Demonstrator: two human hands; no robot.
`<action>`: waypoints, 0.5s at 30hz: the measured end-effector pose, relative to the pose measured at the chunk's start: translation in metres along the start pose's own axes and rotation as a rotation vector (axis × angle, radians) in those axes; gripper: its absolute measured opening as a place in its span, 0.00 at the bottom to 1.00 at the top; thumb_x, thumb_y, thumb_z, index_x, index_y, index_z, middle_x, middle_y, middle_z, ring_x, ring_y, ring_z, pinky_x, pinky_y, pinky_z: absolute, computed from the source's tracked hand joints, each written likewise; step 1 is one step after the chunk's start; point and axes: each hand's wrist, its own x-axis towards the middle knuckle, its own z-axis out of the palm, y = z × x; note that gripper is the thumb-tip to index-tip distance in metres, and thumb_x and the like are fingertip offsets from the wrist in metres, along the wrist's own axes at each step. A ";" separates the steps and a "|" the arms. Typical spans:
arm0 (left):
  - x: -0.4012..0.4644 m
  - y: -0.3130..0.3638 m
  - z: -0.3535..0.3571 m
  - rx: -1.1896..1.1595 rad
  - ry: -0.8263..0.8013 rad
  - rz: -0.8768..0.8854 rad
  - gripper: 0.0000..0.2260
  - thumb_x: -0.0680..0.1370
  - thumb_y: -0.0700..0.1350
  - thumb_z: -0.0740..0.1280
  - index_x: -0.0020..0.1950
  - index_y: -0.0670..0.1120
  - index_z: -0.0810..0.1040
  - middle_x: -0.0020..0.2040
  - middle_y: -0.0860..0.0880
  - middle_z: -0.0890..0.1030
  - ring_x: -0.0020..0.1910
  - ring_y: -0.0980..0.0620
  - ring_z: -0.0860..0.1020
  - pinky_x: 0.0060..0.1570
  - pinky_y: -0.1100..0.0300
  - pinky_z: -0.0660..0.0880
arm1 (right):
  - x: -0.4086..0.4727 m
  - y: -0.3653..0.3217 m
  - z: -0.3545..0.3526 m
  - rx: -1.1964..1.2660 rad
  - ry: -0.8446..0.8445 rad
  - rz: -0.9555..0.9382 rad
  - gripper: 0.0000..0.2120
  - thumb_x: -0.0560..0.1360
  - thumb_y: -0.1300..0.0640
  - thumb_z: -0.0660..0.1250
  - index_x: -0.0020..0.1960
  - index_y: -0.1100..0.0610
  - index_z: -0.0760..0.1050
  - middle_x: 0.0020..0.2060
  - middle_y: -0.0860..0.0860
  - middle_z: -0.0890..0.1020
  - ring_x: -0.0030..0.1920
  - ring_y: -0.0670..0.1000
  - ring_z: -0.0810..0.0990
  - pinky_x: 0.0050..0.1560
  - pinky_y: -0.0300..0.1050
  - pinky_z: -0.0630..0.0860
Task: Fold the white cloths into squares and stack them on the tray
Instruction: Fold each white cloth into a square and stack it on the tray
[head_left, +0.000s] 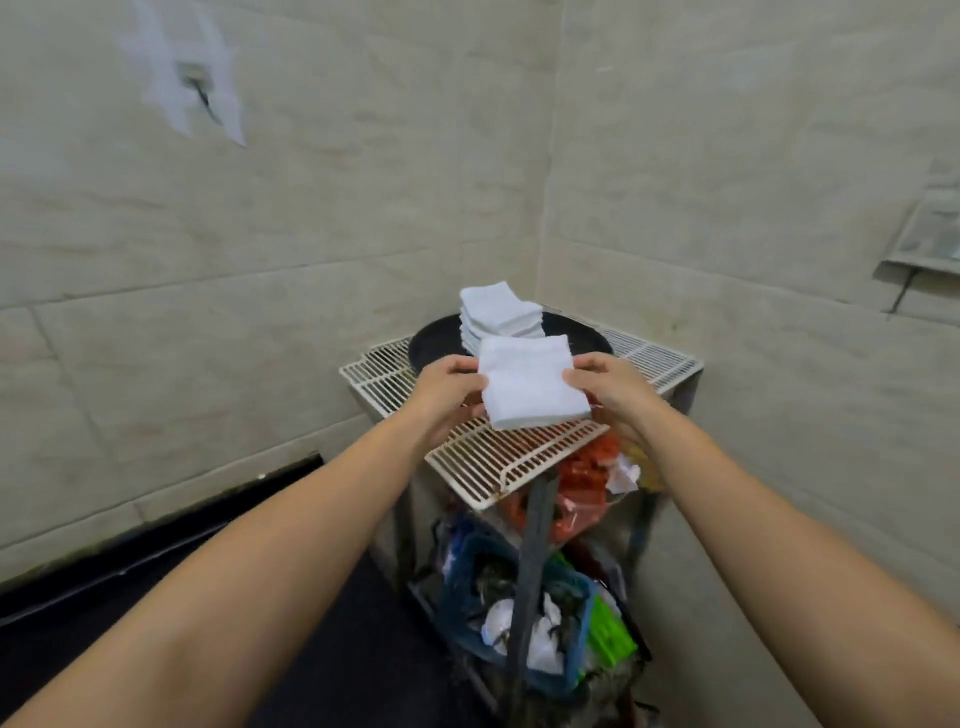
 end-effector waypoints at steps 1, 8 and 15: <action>0.017 0.006 0.003 -0.001 0.017 0.003 0.08 0.76 0.31 0.63 0.53 0.40 0.74 0.41 0.45 0.78 0.34 0.52 0.76 0.28 0.63 0.75 | 0.023 -0.005 -0.002 0.008 -0.021 -0.005 0.06 0.76 0.63 0.65 0.45 0.54 0.76 0.40 0.52 0.81 0.37 0.49 0.78 0.34 0.41 0.74; 0.140 0.046 0.027 -0.007 0.238 0.081 0.10 0.77 0.32 0.61 0.42 0.46 0.69 0.37 0.47 0.74 0.33 0.54 0.74 0.32 0.63 0.75 | 0.190 -0.048 -0.006 0.008 -0.185 -0.061 0.03 0.76 0.62 0.65 0.46 0.54 0.74 0.41 0.52 0.79 0.38 0.49 0.77 0.39 0.45 0.74; 0.222 0.050 0.025 -0.041 0.467 0.026 0.11 0.76 0.30 0.62 0.41 0.45 0.67 0.40 0.45 0.74 0.35 0.51 0.75 0.25 0.64 0.77 | 0.295 -0.062 0.006 -0.039 -0.391 -0.040 0.09 0.76 0.63 0.65 0.39 0.54 0.72 0.37 0.51 0.77 0.38 0.48 0.76 0.37 0.42 0.74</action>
